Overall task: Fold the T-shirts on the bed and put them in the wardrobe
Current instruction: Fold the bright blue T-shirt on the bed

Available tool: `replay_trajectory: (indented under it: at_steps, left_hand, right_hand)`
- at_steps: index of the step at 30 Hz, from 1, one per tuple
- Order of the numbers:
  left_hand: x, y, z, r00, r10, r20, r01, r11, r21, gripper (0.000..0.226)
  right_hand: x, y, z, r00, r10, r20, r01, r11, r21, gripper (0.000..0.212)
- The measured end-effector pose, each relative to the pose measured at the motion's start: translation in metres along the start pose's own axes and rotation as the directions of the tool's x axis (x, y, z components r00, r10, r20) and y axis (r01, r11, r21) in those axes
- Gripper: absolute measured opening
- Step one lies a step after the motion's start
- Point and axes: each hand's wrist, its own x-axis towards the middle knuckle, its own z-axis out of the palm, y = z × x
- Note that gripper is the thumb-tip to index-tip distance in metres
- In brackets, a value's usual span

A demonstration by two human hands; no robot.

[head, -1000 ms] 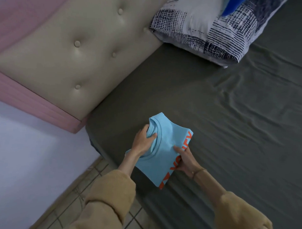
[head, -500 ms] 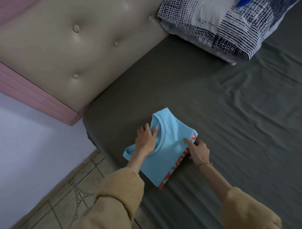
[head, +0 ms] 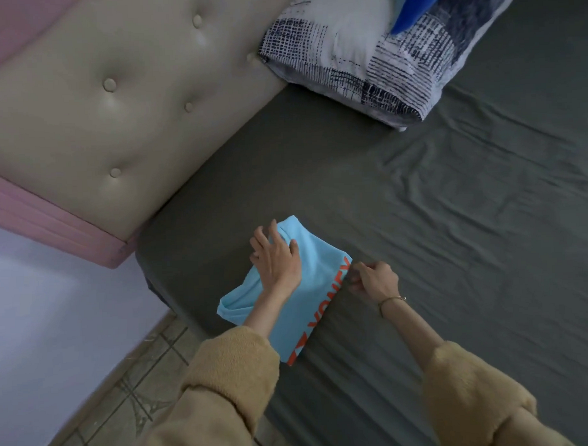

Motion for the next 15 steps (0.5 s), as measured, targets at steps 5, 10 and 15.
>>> replay_trajectory:
  at_steps: [5, 10, 15]
  left_hand:
    - [-0.028, 0.050, 0.000, 0.991, 0.130, -0.002, -0.130, 0.991, 0.023, 0.051]
    - [-0.082, 0.126, 0.024, 0.948, 0.244, 0.206, -0.210, 0.962, -0.172, 0.034]
    - [-0.159, 0.216, 0.056, 0.826, 0.390, 0.407, -0.219, 0.887, -0.406, 0.019]
  right_hand:
    - [-0.014, -0.005, -0.052, 1.000, 0.002, -0.007, -0.002, 1.000, 0.026, 0.021]
    - [-0.034, 0.019, -0.144, 0.999, -0.008, -0.050, 0.012, 0.997, 0.080, 0.014]
    - [-0.066, 0.064, -0.261, 0.991, 0.000, -0.136, 0.019, 0.990, 0.138, 0.014]
